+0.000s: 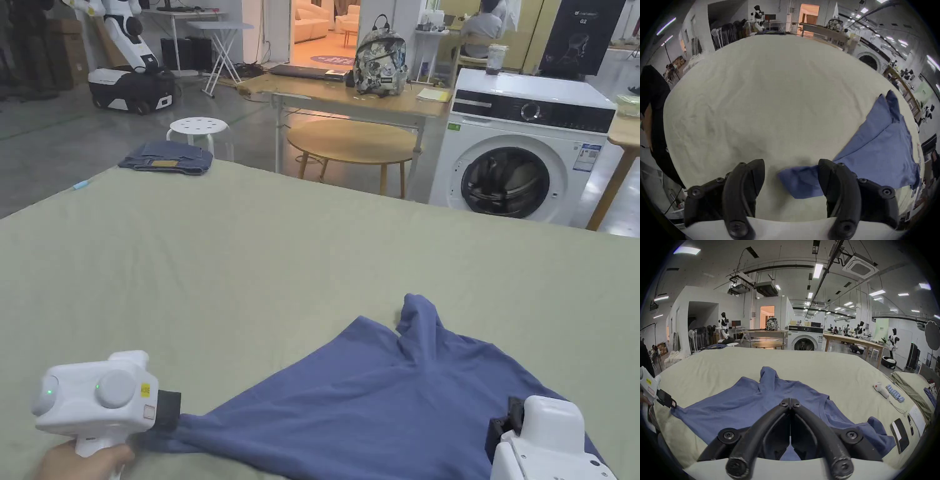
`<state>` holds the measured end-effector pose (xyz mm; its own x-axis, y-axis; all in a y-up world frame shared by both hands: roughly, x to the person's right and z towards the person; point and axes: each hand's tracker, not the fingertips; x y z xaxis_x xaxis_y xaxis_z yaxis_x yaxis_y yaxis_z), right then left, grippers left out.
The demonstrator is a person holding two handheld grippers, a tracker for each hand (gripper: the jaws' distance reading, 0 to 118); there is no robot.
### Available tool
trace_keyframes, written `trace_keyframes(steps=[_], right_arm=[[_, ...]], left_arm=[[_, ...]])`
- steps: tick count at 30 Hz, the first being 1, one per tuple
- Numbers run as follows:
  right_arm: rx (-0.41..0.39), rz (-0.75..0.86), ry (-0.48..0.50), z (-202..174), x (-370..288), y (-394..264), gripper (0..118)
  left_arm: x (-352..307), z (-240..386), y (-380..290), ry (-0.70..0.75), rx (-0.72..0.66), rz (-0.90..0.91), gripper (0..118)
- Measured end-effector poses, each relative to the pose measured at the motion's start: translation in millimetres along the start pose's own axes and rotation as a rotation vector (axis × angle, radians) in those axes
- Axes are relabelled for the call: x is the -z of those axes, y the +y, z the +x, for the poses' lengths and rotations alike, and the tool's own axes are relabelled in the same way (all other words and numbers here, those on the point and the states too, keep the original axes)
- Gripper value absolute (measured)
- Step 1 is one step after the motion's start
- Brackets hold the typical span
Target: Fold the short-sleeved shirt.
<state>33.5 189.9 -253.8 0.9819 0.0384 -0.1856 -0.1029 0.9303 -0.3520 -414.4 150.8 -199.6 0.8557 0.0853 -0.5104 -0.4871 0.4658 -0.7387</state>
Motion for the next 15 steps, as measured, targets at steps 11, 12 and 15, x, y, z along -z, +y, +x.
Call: trace_keyframes(steps=[11, 12, 15], right_arm=[[0.013, -0.045, -0.004, 5.7, 4.9, -9.0, 0], [0.016, -0.046, -0.003, 5.9, 4.7, -9.5, 0], [0.021, -0.054, -0.003, 5.3, 8.7, -12.4, 0]], left_arm=[[-0.3, 6.9, -9.4, 0.052, 0.068, 0.004, 64], [-1.6, 8.9, -11.5, 0.052, 0.071, 0.006, 60], [-4.5, 18.4, -15.9, 0.049, 0.1, 0.014, 32]])
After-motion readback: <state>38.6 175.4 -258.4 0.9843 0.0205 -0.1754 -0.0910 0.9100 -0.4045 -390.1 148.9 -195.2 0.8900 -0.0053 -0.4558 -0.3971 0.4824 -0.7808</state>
